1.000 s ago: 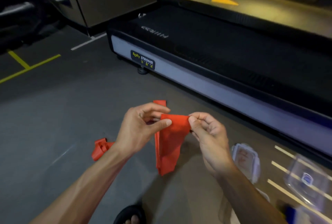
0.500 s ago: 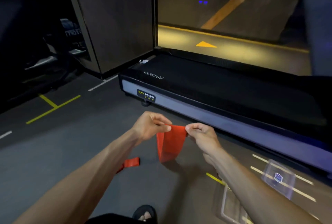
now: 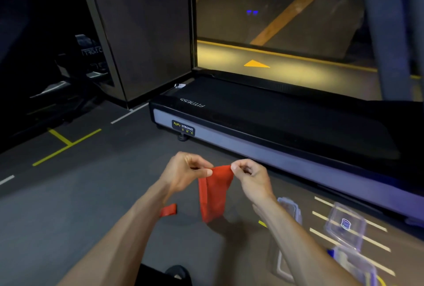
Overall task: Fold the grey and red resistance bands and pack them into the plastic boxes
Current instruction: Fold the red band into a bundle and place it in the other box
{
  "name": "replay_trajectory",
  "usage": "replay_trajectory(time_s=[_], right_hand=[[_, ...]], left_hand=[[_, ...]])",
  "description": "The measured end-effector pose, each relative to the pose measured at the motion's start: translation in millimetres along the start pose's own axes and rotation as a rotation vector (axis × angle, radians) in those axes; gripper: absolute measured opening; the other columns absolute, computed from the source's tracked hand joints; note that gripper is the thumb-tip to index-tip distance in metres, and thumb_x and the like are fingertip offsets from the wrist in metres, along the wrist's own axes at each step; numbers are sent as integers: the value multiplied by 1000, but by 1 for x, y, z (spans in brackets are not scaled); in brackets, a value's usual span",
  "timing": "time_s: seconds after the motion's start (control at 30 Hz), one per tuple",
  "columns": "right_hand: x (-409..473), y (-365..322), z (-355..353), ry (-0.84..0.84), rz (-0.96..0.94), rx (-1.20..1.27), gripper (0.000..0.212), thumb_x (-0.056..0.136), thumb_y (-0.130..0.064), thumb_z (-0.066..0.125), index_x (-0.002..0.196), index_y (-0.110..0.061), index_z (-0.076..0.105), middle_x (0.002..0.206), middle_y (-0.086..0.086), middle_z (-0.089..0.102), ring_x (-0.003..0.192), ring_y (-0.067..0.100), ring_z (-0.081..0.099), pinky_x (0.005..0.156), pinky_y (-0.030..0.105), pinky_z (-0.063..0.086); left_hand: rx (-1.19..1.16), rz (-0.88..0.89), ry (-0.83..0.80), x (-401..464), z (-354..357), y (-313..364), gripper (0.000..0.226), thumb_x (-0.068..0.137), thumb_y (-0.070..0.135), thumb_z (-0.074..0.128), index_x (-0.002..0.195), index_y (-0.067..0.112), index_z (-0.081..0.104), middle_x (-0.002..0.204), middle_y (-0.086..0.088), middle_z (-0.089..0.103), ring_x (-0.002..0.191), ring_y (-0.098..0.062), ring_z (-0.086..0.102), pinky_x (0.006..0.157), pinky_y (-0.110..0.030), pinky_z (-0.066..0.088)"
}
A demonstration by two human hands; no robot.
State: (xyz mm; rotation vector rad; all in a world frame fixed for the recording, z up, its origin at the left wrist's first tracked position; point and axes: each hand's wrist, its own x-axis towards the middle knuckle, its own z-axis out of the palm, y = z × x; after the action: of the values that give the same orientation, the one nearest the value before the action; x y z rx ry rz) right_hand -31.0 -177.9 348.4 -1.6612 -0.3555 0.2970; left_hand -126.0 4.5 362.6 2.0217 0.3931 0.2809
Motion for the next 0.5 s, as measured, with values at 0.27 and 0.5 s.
replay_trajectory(time_s=[0.27, 0.5], right_hand=[[10, -4, -5, -64, 176, 58, 15, 94, -8, 70, 82, -16, 74, 73, -8, 71, 68, 1, 62, 72, 18, 46], [11, -6, -2, -60, 259, 15, 15, 94, -14, 70, 80, -20, 73, 83, -4, 73, 83, 10, 64, 73, 28, 47]], left_hand=[[-269, -54, -46, 3, 1, -6, 15, 86, 0, 77, 99, 8, 79, 75, 2, 70, 74, -5, 66, 76, -17, 53], [-329, -28, -38, 4, 3, -14, 16, 88, 0, 75, 90, 15, 79, 76, -7, 64, 75, -14, 59, 77, -26, 53]])
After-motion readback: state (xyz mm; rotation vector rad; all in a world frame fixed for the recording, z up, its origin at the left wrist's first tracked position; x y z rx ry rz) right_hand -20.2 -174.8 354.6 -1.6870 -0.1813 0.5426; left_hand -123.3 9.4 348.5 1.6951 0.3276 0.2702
